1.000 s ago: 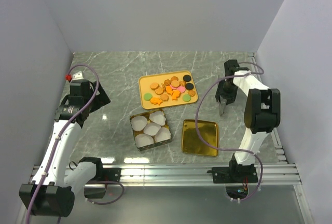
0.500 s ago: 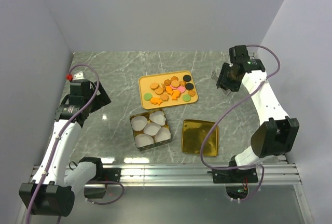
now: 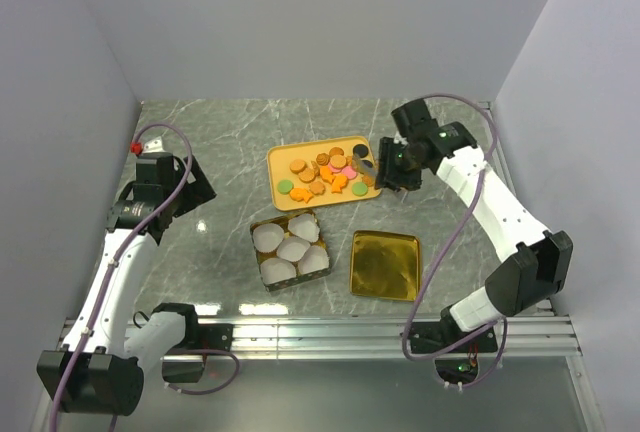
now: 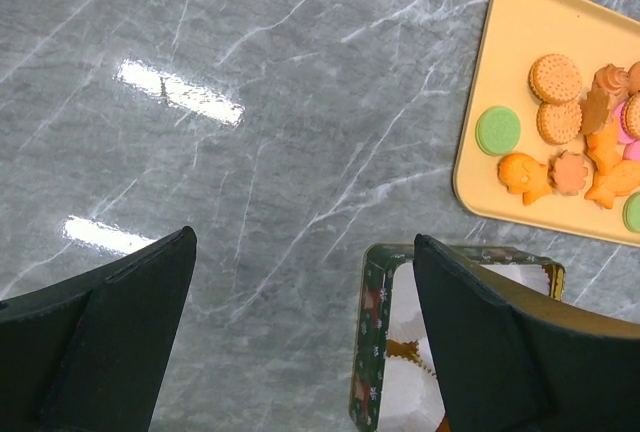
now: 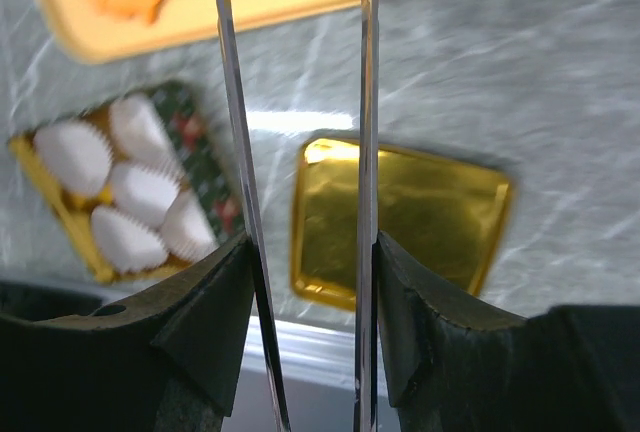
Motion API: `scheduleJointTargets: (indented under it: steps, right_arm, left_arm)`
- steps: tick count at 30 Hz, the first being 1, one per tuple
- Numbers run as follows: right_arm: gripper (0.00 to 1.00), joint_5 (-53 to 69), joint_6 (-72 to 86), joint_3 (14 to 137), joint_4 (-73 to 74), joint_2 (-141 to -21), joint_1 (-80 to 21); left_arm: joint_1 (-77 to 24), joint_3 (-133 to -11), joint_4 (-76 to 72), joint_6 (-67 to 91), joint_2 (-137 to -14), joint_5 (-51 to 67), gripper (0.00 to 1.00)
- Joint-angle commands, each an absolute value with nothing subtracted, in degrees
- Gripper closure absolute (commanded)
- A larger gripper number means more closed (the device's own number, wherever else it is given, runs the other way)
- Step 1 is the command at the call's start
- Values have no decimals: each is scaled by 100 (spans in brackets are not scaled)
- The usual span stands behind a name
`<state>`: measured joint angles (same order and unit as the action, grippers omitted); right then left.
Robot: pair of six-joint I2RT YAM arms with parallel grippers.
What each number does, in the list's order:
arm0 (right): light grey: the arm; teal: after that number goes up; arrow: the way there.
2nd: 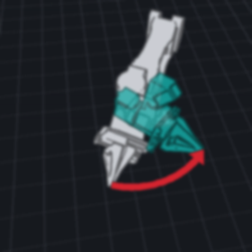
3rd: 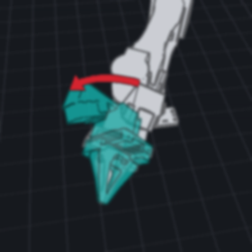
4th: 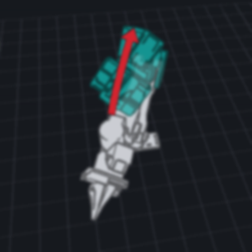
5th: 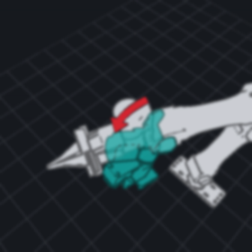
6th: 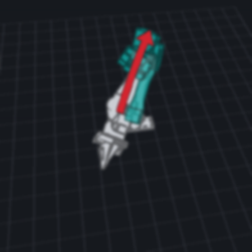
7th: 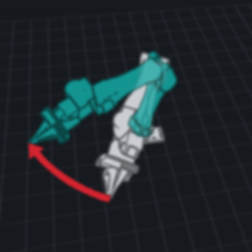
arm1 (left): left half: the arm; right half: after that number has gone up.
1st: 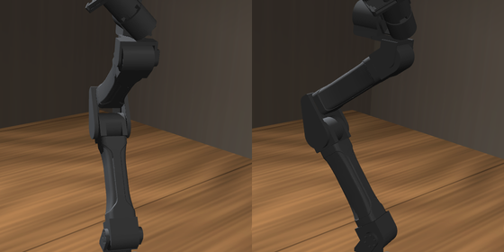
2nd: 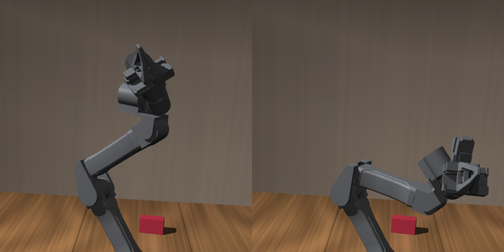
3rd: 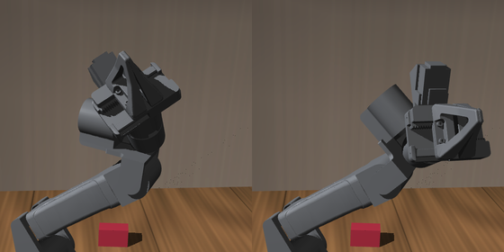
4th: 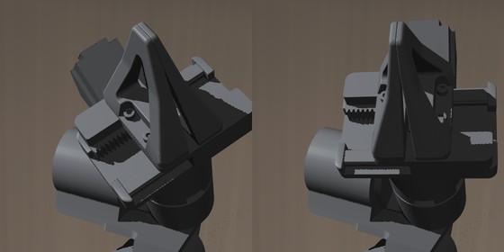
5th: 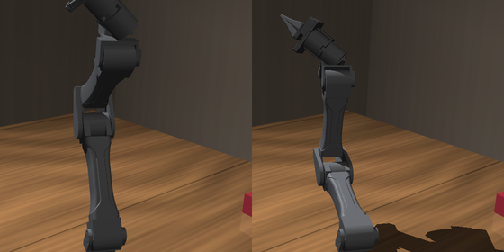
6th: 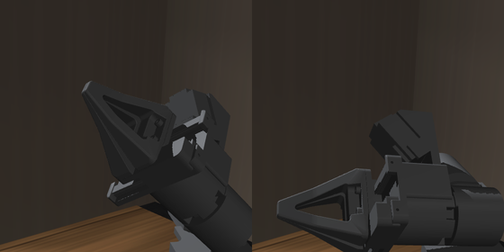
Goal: Pack the cookies
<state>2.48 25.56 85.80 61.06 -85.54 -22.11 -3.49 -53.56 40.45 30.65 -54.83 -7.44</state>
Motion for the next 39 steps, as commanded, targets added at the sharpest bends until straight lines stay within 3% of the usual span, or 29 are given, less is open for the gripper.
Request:
scheduleJointTargets:
  steps: [1, 23, 39]
  right_arm:
    - [45, 352, 2742, 8631, 5889, -8489, -2531]
    - [46, -1257, 2206, 11907, 6917, -11249, -3999]
    - [52, -1336, 1978, 12357, 7128, -12023, -4096]
  left_arm:
    - [-387, -5318, 3885, 2971, -5484, -694, 4]
    - [-483, -5344, 3911, 3006, -5502, -782, 6]
    - [-492, -5344, 3929, 3032, -5502, -835, 6]
